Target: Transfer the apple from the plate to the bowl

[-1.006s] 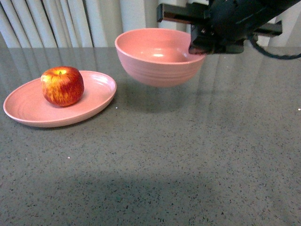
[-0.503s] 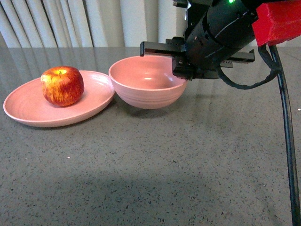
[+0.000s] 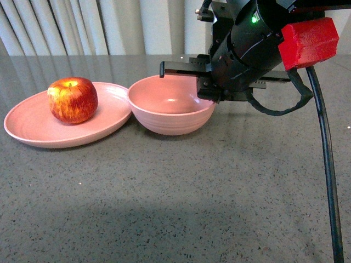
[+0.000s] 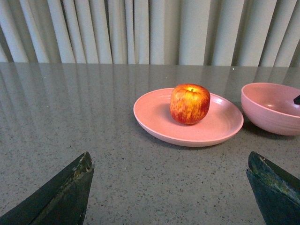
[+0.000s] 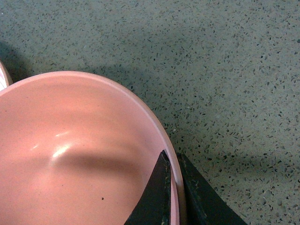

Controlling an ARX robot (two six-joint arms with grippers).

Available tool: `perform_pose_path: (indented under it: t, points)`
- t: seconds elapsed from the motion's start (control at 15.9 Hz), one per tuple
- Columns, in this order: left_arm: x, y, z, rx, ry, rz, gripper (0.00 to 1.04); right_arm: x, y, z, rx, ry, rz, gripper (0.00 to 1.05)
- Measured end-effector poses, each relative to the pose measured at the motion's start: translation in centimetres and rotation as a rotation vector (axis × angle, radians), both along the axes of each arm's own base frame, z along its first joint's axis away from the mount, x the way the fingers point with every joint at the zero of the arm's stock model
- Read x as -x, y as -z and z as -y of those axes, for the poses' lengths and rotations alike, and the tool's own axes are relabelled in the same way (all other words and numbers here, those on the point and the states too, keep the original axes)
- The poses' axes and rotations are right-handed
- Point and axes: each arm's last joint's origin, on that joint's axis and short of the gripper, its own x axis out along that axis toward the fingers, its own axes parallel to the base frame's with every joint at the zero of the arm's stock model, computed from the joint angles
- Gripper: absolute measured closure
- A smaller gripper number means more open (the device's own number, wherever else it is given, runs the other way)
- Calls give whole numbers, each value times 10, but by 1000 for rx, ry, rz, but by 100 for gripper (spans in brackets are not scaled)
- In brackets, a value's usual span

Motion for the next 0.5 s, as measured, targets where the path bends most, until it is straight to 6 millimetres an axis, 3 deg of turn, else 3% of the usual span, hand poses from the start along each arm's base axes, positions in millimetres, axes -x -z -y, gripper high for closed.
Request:
perform_pose_path:
  t: [0.31, 0.5]
  points:
    - [0, 0, 0, 0, 0, 0, 7, 0, 3, 0, -1, 0, -14, 102]
    - [0, 0, 0, 0, 0, 0, 7, 0, 4, 1, 0, -1, -20, 73]
